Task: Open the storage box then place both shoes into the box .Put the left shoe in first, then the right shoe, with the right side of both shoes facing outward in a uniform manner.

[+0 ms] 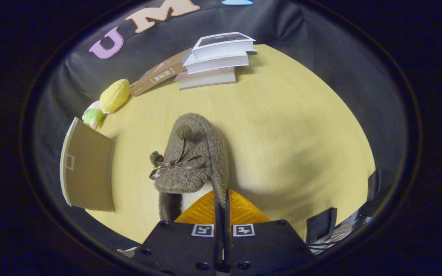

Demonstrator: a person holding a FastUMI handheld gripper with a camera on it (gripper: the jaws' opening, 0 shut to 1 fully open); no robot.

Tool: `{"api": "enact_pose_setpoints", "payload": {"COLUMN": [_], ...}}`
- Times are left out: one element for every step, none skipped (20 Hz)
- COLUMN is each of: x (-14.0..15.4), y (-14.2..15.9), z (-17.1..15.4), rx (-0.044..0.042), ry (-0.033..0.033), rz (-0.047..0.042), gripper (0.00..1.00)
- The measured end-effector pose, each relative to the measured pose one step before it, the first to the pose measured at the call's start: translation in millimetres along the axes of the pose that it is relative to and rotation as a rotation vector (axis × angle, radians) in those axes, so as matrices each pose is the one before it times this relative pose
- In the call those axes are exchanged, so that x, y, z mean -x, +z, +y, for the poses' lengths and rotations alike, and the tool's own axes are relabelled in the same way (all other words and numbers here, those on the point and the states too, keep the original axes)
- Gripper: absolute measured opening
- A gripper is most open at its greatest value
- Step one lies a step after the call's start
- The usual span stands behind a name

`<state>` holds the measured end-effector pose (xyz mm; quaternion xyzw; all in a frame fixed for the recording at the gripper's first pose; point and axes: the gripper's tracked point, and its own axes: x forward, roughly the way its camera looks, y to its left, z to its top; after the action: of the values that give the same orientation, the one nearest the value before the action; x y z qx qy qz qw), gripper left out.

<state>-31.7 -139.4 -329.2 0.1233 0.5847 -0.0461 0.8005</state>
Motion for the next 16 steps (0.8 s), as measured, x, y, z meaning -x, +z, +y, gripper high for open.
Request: {"api": "enact_pose_setpoints", "payload": {"x": [5.96,5.32,5.65,5.60,5.41,4.78,4.57,4.49,3.01,4.38,3.40,2.92,2.46,2.59,2.01,1.64], "y": [-0.11,3.38,0.58,3.05,1.62,2.40,1.29,1.57,1.58,1.17,1.23,2.20,1.73,1.38,0.47,1.35], "z": [7.25,8.45,8.67,9.48,9.59,10.86,10.51,11.61,11.20,12.15,12.28,13.91,14.23,14.49,13.06,14.07], "rx": [-0.01748,-0.01672,-0.01032,-0.00490,-0.00297,-0.00016,0.00086,-0.00005,0.00097,0.00051,-0.00113,-0.00199,-0.00139,-0.00083,0.00219,0.00502], "ry": [0.01555,0.01279,0.01089,0.00940,0.00901,0.00858,0.00863,0.00913,0.00977,0.00799,0.01054,0.01522,0.01706,0.01553,0.01461,0.01446], "rz": [-0.00159,-0.00910,-0.00600,-0.00884,-0.00887,-0.00780,-0.00674,-0.00650,-0.00607,-0.00418,-0.00426,-0.00676,-0.00742,-0.00484,-0.00297,-0.00439], "gripper": [0.04,0.04,0.04,0.04,0.04,0.04,0.04,0.04,0.04,0.04,0.04,0.04,0.04,0.04,0.04,0.04]}}
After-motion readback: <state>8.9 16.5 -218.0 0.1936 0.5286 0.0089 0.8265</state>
